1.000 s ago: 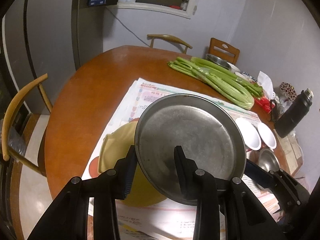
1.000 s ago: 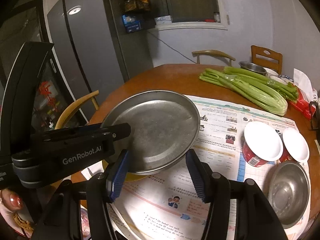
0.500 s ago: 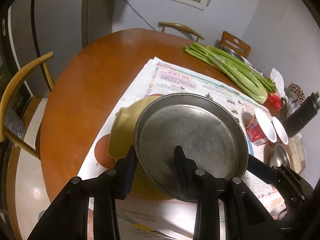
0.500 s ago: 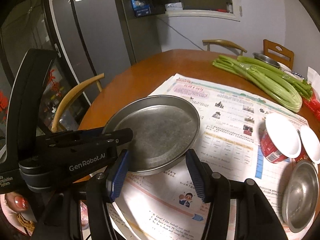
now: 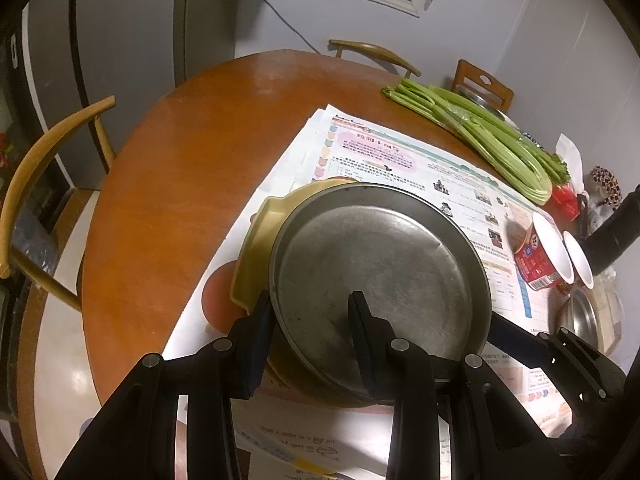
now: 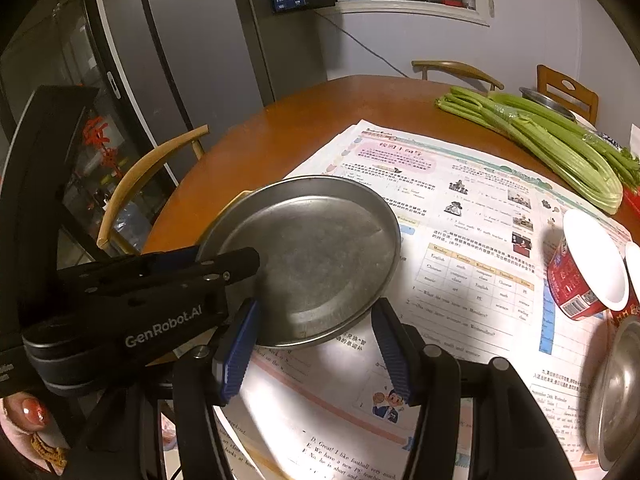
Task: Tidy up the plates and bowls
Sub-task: 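Carry the grey tray with the left gripper over the yellow shell plate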
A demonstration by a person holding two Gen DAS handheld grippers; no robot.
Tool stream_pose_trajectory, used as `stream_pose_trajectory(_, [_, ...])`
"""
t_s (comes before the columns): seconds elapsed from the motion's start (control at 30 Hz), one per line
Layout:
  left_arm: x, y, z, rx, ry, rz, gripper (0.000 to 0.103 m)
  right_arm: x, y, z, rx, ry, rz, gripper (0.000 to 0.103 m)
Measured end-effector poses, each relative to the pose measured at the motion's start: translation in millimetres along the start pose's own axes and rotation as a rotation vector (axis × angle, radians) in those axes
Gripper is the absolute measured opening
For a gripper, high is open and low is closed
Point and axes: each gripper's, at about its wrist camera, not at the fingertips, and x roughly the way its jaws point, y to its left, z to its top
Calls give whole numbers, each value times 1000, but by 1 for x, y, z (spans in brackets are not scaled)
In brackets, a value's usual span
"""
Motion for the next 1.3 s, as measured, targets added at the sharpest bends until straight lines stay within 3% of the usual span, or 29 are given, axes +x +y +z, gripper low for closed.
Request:
stream_pose_trajectory(0.63, [-3, 2, 6, 7, -14, 20, 40, 8, 0, -1, 8, 16, -2, 58])
stream_pose_trajectory(1.3, [-30, 13, 6, -17, -63, -9, 40, 6, 5, 0, -16, 12, 6, 58])
